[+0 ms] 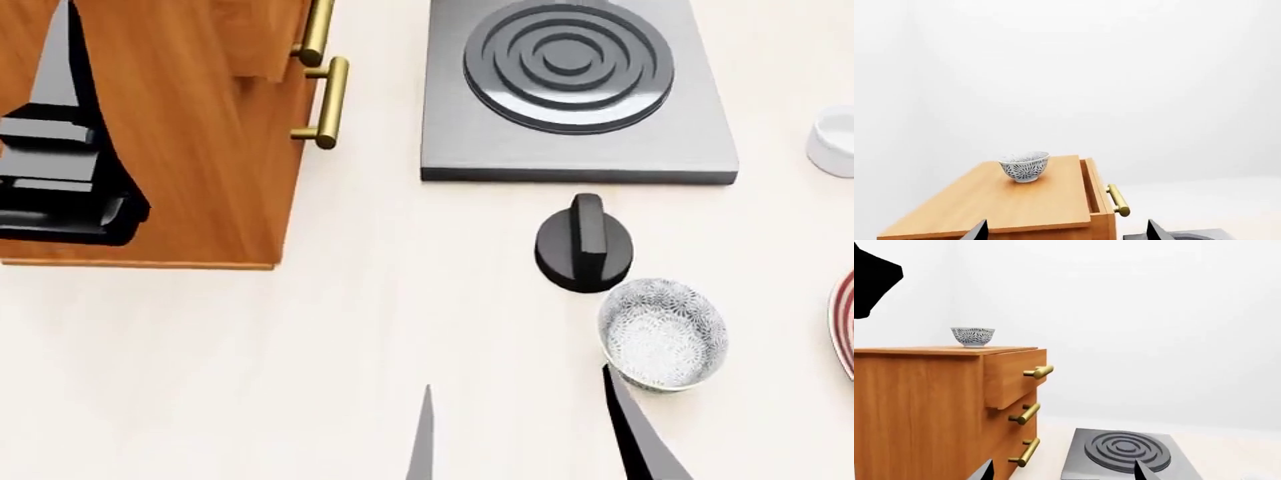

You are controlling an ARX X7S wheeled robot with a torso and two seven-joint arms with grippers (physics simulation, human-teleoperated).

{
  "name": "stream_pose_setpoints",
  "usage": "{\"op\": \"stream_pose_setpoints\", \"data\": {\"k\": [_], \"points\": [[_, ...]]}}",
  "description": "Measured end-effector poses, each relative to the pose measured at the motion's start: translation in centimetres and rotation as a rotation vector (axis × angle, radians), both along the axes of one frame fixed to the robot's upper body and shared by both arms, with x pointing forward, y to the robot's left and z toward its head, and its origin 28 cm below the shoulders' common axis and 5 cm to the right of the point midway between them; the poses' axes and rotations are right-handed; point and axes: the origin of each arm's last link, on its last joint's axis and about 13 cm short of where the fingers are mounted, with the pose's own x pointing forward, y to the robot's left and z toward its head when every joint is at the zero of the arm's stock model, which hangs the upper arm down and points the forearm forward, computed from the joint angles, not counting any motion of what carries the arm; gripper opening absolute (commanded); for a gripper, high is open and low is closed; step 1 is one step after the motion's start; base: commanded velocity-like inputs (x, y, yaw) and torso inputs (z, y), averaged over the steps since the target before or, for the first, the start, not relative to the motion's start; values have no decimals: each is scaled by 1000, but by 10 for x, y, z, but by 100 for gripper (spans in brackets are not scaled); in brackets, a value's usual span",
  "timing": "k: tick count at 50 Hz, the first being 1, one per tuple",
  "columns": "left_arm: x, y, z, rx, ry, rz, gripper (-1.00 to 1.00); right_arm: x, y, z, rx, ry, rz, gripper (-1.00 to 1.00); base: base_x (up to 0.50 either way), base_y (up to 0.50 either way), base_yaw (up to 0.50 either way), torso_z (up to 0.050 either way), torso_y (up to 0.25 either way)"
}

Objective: Pick the akita bowl on the wooden cabinet and place it on the plate.

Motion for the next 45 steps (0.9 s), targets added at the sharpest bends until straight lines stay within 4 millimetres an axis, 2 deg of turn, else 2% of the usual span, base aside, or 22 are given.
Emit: {"op": "stream_pose_setpoints", "data": {"k": [19,28,34,45], "points": [[1,5,1,-33,8,57,100,-1,0,0,-10,-9,-3,100,470,0,0,0,0],[1,6,2,-40,10,61,100,0,0,-1,-5,0,-4,100,45,13,0,0,0],[1,5,1,-41,12,56,100,0,0,-1,-17,-4,-11,100,1,408,0,0,0],[2,5,-1,-44,18,58,100,1,0,-2,-3,10,-5,100,0,0,0,0,0]]}}
